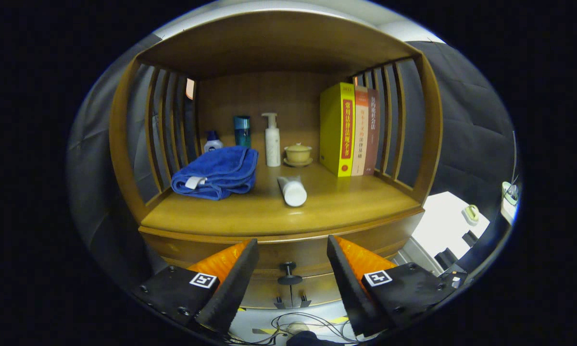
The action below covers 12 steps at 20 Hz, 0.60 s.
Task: Pull open the drawer, take out the items inside it, and place them on the countertop above the cabinet.
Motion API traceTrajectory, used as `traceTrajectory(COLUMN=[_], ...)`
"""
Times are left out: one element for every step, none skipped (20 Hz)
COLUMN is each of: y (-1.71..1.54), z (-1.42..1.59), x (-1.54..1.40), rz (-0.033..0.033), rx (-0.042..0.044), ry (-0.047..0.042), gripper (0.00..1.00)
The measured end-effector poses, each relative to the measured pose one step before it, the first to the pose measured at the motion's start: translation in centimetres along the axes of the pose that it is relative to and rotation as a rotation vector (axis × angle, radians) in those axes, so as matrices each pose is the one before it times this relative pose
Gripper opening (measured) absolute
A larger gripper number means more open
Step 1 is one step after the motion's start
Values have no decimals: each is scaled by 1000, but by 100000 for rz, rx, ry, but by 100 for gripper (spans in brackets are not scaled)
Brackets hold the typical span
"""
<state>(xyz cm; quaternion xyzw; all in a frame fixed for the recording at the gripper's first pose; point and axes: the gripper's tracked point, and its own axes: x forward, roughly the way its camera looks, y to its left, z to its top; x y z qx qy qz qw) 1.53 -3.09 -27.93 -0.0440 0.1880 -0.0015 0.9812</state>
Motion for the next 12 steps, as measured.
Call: traceTrajectory(y=[-253,431,-109,-528,126,101,57,76,90,96,12,-225], z=[1583,1669,1434,1125,1299,1216,1234,1156,951,717,740,415], x=[-678,-629,-605,-457,-577,-456,-522,-431,-438,-247,-227,-176], rz=[206,106,242,684,857,406,345,253,229,389,-76,-389], rx=[-1573,-1846,-1563,-973,-679,-737,-413,-81,302,455,473,20], ry=[-2259,-2114,-2119,-1704,-1794,-1764,-1869,-1996,-1632,-1371,-1234,-748], gripper=[96,96,96,96,96,96,96,96,96,96,96,96])
